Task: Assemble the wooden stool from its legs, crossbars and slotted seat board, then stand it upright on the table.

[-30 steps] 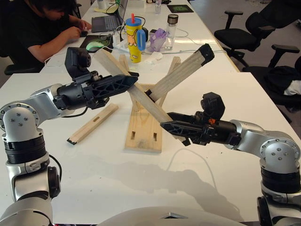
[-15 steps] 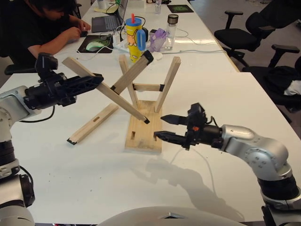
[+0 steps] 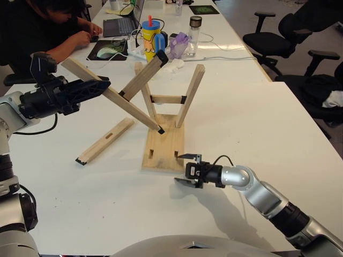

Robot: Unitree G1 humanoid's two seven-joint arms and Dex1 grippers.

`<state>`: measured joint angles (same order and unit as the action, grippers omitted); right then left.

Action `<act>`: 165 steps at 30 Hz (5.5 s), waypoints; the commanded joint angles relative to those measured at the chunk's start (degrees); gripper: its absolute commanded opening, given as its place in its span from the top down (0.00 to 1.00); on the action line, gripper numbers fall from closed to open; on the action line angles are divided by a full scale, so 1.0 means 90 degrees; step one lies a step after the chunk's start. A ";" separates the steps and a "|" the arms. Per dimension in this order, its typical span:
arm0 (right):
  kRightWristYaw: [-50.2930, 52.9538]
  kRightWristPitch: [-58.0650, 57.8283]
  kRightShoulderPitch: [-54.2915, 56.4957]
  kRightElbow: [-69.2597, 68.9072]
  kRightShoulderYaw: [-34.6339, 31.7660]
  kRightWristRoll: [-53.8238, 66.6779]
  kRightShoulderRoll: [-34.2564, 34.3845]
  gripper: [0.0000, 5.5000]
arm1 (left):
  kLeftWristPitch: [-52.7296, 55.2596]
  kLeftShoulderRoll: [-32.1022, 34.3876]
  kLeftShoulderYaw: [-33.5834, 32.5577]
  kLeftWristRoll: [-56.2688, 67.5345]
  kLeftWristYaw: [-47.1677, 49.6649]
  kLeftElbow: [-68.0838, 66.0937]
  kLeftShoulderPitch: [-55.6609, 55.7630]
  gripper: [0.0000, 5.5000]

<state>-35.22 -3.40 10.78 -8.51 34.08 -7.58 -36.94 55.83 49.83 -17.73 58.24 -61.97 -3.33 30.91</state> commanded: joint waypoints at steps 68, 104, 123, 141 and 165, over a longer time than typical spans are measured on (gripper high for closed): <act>0.0418 -0.3953 -0.0680 0.0029 -0.1352 0.1963 0.1525 0.42 | -0.3034 -0.1356 0.3473 -0.3969 0.0184 0.0842 -0.1047 0.63; 0.1024 -0.3896 -0.0579 0.0239 -0.1092 0.1901 0.2980 0.43 | -0.3114 -0.0533 0.2203 -0.5791 0.1930 -0.1119 -0.2403 0.13; 0.0340 -0.4699 -0.1565 -0.1851 -0.3732 0.4104 0.1783 0.43 | -0.3562 -0.0595 0.1841 -0.5591 0.1795 -0.2344 -0.1767 0.62; -0.0494 -0.4818 -0.0476 -0.1167 -0.5964 0.6908 0.1195 0.16 | -0.0607 -0.1189 -0.1059 0.0892 0.1892 0.1035 0.0468 0.62; -0.0281 -0.6131 0.0192 -0.0874 -0.6504 1.1842 -0.0573 0.08 | 0.0139 -0.1708 0.2359 0.0900 0.2004 0.3360 -0.1054 0.62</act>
<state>-36.51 -57.34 11.50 -16.29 -25.75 99.80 -39.93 57.34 33.90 3.37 66.65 -42.23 27.41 21.90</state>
